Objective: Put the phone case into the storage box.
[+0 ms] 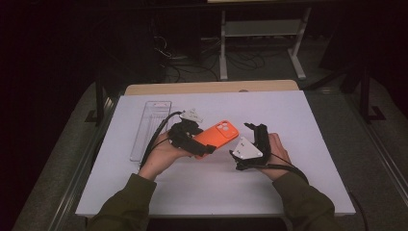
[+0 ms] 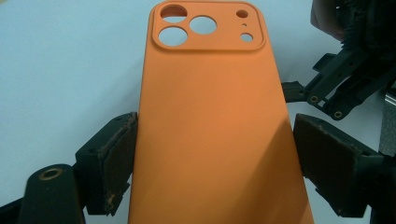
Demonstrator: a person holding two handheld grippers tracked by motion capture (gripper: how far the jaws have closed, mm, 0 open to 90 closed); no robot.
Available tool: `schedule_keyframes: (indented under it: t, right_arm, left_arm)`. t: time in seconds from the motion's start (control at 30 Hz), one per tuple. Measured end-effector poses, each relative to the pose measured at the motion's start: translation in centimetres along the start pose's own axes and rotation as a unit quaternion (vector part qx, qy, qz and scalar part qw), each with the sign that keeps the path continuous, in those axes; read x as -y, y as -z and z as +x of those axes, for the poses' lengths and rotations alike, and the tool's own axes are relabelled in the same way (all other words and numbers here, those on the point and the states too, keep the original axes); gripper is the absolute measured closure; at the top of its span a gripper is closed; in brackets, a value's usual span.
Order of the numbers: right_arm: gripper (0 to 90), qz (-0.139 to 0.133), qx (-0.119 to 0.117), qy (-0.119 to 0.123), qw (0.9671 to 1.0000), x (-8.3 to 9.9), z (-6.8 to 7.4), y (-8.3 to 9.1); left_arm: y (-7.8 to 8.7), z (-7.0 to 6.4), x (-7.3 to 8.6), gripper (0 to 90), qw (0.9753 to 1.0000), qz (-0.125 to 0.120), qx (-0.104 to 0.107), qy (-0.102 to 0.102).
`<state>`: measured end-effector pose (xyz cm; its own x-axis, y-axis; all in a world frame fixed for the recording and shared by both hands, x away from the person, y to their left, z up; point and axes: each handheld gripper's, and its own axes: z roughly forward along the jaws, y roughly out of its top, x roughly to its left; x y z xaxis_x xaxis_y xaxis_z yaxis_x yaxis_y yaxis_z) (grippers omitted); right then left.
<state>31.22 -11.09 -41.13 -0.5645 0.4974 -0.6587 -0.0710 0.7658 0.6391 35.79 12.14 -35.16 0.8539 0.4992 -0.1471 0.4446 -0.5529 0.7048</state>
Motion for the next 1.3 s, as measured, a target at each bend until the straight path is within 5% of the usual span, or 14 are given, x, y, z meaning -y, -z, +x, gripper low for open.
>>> schedule_keyframes:
  t: [0.5, 0.53, 0.77, 1.07, 1.3]
  right_arm:
    - [0.0, 0.003, 0.028, 0.055, 0.9981, 0.1, 0.7, -0.1]
    - [0.0, 0.0, 0.032, 0.045, 0.9985, 0.1, 0.8, -0.1]
    - [0.0, 0.001, 0.04, 0.093, 0.9948, 0.1, 0.8, -0.1]
    - [0.0, -0.001, 0.051, 0.121, 0.9914, -0.1, 1.3, 0.0]
    - [0.0, -0.003, 0.06, 0.143, 0.9879, -0.2, 1.4, 0.0]
  left_arm:
    - [0.0, 0.1, 0.0, 16.5, 0.9999, 0.01, 0.0, -0.01]
    - [0.0, 0.1, 0.0, 16.5, 0.9999, 0.01, 0.0, -0.009]
    - [-0.2, -0.2, 0.1, 16.5, 1.0, -0.003, 0.001, 0.007]
    - [-0.1, 0.1, 0.0, 16.5, 0.9998, 0.011, 0.001, -0.013]
    - [-0.1, 0.0, 0.0, 16.5, 0.9999, 0.007, 0.001, -0.008]
